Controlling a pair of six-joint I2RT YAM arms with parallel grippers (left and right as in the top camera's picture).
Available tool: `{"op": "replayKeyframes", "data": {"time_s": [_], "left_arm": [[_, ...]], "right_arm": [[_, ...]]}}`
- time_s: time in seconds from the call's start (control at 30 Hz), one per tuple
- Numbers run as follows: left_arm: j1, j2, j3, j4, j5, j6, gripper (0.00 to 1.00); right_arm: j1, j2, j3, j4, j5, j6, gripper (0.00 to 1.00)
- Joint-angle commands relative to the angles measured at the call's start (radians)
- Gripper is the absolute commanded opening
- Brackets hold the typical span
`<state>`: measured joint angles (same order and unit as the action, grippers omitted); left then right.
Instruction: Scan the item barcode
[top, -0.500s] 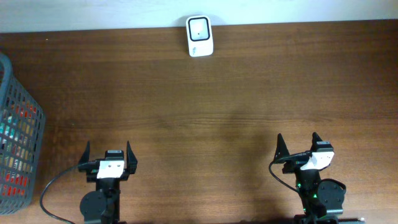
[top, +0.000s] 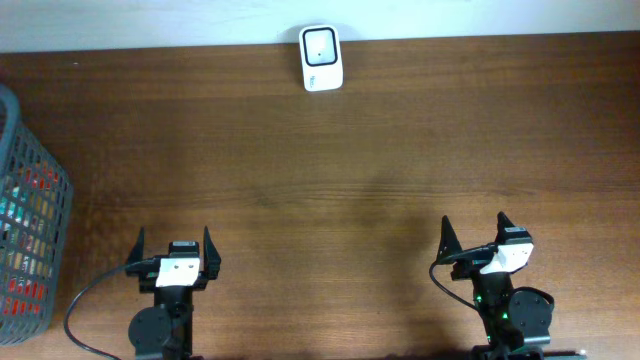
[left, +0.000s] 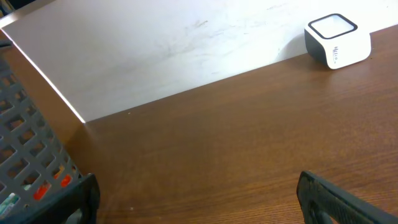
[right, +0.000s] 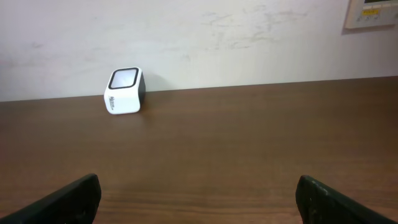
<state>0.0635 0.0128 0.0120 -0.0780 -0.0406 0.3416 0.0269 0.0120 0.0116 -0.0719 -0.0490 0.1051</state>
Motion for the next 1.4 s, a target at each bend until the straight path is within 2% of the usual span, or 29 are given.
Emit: {"op": "replayKeyframes", "data": {"time_s": [0.0, 0.93, 1.07, 1.17, 1.23, 1.37], "left_arm": [[-0.003, -0.008, -0.003, -0.003, 0.003, 0.012, 0.99], [-0.003, -0.008, -0.003, 0.019, 0.005, 0.012, 0.99], [-0.003, -0.008, -0.003, 0.075, 0.133, 0.012, 0.99], [-0.003, -0.008, -0.003, 0.142, 0.161, 0.011, 0.99], [-0.003, -0.008, -0.003, 0.150, 0.210, 0.012, 0.99], [-0.003, -0.006, 0.014, 0.152, 0.210, 0.011, 0.99]], "right_arm": [[0.006, -0.006, -0.006, -0.003, -0.006, 0.004, 0.99], [0.006, -0.005, -0.006, -0.003, -0.006, 0.004, 0.99], [0.006, -0.005, -0.006, -0.003, -0.006, 0.004, 0.99], [0.006, -0.005, -0.006, -0.003, -0.006, 0.004, 0.99], [0.006, -0.005, -0.006, -0.003, -0.006, 0.004, 0.99], [0.006, -0.005, -0.006, -0.003, -0.006, 0.004, 0.99]]}}
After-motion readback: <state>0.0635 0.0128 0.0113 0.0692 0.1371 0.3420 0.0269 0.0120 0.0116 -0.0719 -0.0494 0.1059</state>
